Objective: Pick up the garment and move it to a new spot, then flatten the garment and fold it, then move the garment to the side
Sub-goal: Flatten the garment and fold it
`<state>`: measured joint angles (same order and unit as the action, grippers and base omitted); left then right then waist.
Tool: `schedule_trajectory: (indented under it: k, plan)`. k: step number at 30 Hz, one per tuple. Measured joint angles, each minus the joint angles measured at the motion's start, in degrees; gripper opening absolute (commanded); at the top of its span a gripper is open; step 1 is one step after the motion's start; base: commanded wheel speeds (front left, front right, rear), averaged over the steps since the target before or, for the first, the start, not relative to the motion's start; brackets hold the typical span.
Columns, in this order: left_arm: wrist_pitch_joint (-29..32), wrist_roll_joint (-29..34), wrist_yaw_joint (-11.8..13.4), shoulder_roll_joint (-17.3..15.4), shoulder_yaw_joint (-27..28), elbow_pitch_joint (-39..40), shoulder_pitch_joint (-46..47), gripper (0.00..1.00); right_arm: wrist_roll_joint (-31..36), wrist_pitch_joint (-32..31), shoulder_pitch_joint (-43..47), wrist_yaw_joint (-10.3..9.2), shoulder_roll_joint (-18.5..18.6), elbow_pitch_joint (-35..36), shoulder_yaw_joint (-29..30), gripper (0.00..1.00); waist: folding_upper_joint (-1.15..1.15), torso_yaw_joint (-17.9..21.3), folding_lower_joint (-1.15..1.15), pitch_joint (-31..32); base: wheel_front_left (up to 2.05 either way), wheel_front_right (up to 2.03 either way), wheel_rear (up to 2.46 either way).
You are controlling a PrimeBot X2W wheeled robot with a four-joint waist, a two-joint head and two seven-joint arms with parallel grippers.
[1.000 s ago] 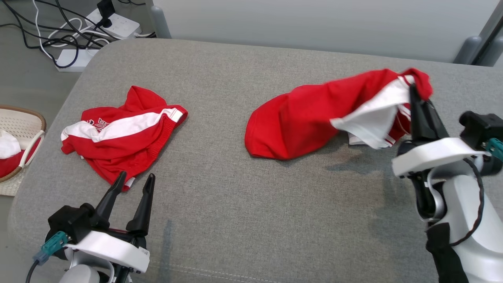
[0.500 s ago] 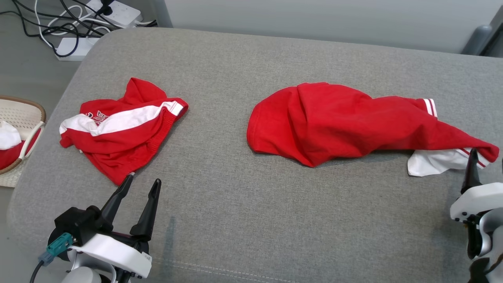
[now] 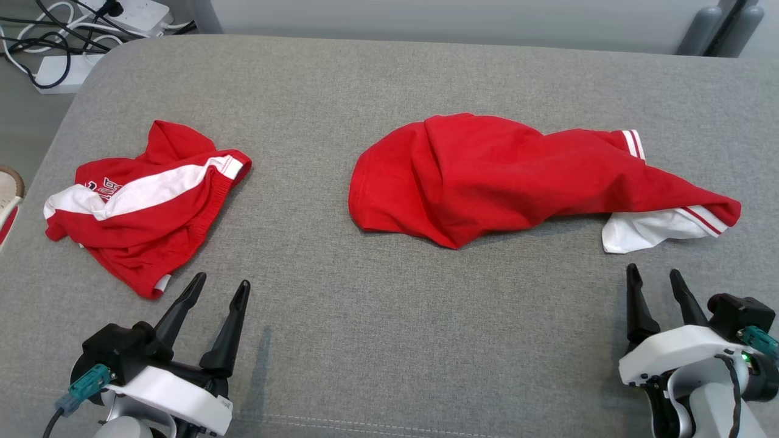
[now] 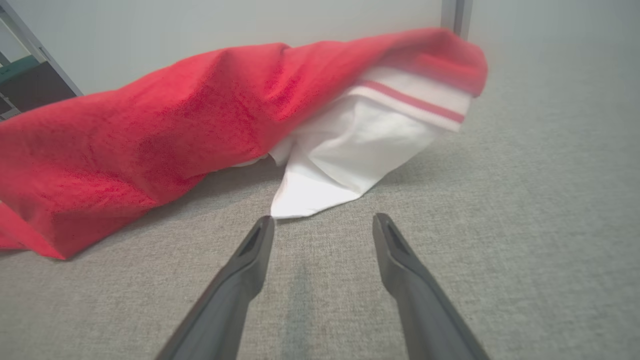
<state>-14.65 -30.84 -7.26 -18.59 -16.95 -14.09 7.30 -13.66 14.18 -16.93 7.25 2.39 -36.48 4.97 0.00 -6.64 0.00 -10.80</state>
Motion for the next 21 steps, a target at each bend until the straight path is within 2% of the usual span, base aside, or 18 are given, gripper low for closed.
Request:
schedule_trajectory:
  k: [6,10,13,17,21]
  plan:
    - [0.0,-0.3,0.0,-0.8,-0.7,0.7,0.0,1.00,-4.0,0.0,-0.2,0.00,0.1,1.8,-3.9,1.00,0.00,-0.6,0.00,-0.9,0.00,0.00,0.00]
    - [0.0,-0.9,0.0,-1.4,-0.9,0.8,0.0,1.00,-4.3,0.0,-1.5,0.00,0.1,-0.3,-3.8,1.00,0.00,-1.7,0.00,-1.6,0.00,0.00,0.00]
    - [0.0,-1.1,0.0,-2.0,-1.1,1.0,0.0,1.00,-8.7,0.0,-3.2,0.00,0.1,-1.5,-3.9,1.00,0.00,-2.5,0.00,-2.2,0.00,0.00,0.00]
    - [0.0,-1.5,0.0,-2.4,-1.1,1.2,0.0,1.00,-11.2,0.0,-4.9,0.00,0.2,-2.8,-4.0,1.00,0.00,-3.2,0.00,-3.2,0.00,0.00,0.00]
    - [0.0,-1.5,0.0,-2.6,-1.1,1.6,0.0,1.00,-10.3,0.2,-5.7,0.00,0.2,-4.6,-4.1,1.00,0.00,-3.4,0.00,-3.9,0.00,0.00,0.00]
